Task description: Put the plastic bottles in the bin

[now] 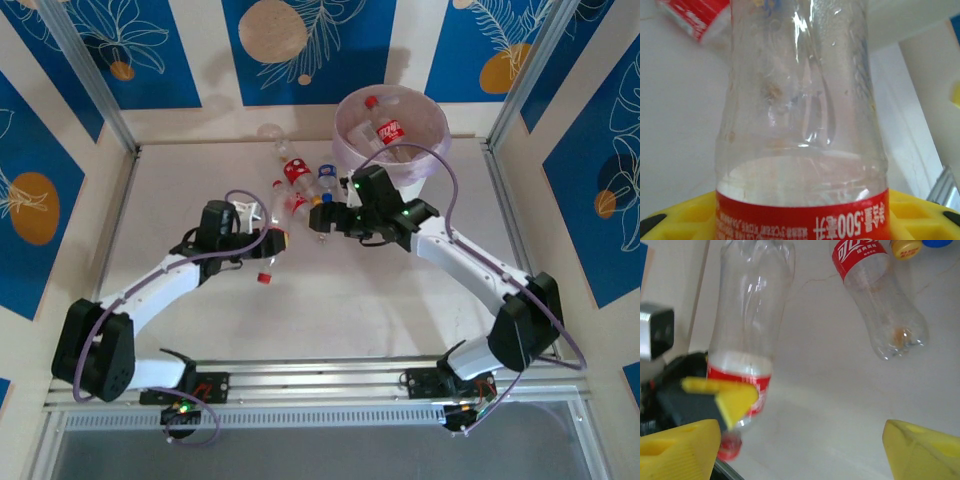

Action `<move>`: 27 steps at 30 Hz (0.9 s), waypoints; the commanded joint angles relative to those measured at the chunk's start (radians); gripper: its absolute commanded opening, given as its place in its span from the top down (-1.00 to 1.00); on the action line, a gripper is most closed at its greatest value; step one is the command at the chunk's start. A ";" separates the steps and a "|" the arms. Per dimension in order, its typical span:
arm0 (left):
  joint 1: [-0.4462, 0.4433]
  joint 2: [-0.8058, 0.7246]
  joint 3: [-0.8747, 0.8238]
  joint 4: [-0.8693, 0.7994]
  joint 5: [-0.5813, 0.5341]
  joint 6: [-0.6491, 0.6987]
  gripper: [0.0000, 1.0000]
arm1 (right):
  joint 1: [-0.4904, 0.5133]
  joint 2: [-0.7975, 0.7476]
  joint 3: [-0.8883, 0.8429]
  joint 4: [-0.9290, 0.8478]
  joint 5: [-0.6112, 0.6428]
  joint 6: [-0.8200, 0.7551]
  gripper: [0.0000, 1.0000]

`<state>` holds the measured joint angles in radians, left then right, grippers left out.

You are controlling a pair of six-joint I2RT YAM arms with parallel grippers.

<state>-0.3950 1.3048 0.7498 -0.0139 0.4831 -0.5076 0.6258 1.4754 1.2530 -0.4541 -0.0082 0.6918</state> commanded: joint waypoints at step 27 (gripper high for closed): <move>-0.114 0.049 -0.050 0.438 0.086 -0.029 -0.08 | 0.017 0.227 0.146 0.285 0.050 0.082 -0.16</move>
<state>-0.5007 1.3605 0.6945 0.3641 0.5560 -0.5442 0.6456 1.7252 1.3800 -0.1688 0.0196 0.7986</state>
